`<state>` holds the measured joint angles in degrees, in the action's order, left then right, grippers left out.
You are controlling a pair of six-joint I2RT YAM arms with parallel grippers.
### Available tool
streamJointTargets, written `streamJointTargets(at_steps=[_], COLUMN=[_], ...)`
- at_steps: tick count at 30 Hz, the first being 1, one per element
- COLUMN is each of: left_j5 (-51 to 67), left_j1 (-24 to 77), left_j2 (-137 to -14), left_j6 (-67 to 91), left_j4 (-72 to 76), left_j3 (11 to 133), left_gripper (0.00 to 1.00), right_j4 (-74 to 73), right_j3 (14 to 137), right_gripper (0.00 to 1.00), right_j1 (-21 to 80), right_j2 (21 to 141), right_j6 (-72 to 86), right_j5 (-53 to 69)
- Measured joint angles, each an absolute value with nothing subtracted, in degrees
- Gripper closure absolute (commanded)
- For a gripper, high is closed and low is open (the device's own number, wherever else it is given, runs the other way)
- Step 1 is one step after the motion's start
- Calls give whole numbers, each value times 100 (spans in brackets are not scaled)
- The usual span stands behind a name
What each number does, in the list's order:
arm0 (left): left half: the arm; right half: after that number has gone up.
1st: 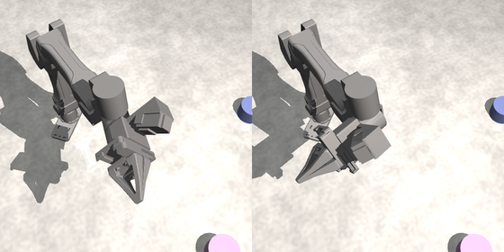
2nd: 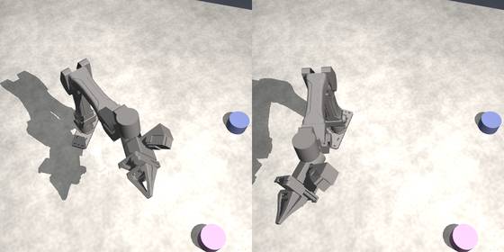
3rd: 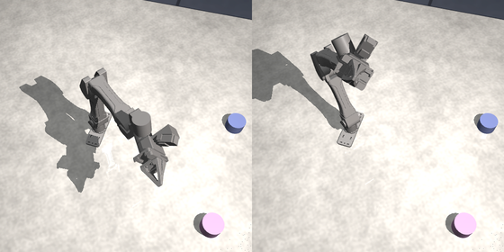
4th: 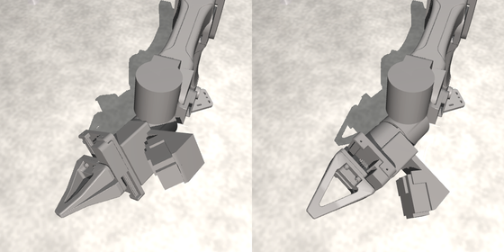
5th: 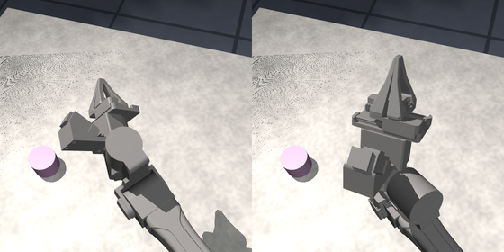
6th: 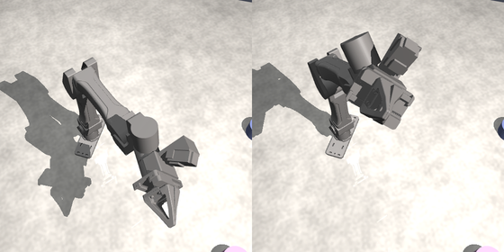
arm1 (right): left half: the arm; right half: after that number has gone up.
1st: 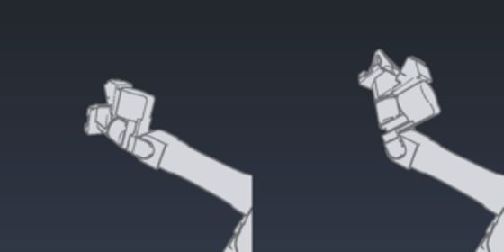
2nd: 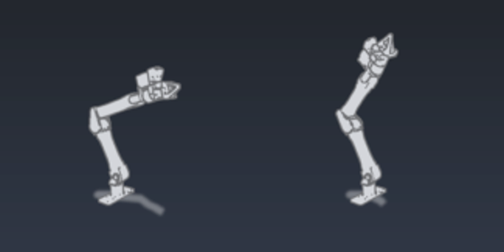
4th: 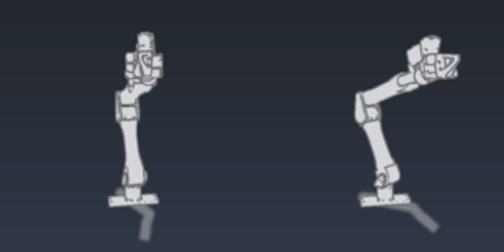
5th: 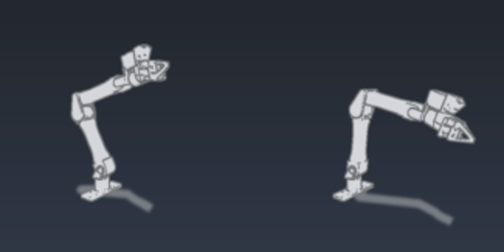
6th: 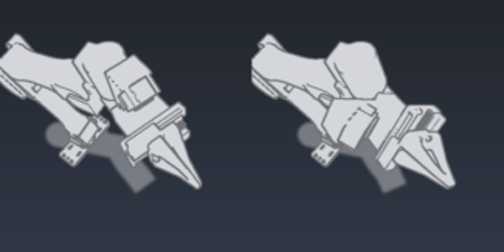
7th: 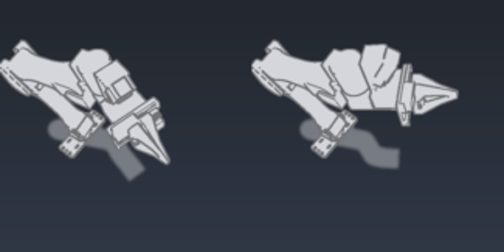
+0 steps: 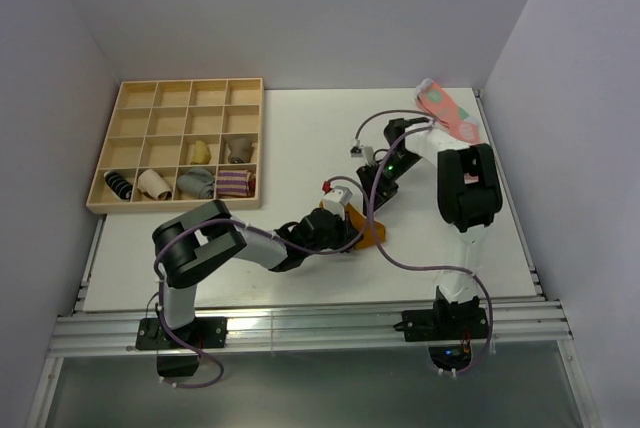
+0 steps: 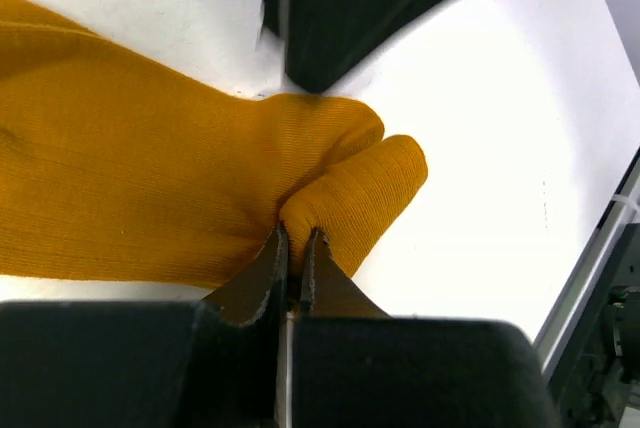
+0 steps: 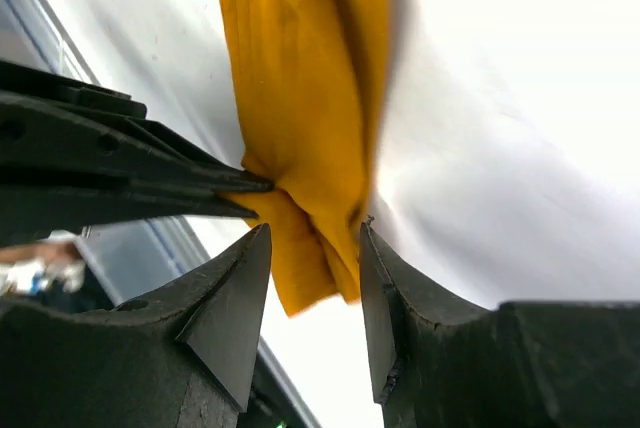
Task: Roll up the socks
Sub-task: Roll the sock at the center of the board.
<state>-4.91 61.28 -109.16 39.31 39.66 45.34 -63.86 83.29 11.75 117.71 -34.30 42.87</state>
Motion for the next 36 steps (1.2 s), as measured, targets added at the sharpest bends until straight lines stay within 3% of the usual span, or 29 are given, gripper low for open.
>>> streamJointTargets(at_steps=[14,22,36], left_j5=[303,1208,2388], left_j1=[5666,5275,4827], left_j2=[-10938,-11078,-11384], left_j6=[5050,5555,5916], left_j4=[4276,4034,3352], left_j3=[4233,4401,4943], left_gripper=[100,100,100], right_j4=[-5883,-5940,-5319], right_j3=[7620,7303,6031], right_gripper=[52,51,49], right_j1=[725,731,1577], right_j2=[10280,10173,9122], right_j6=[-4270,-5172,-5516], right_j5=[4471,4488,3994])
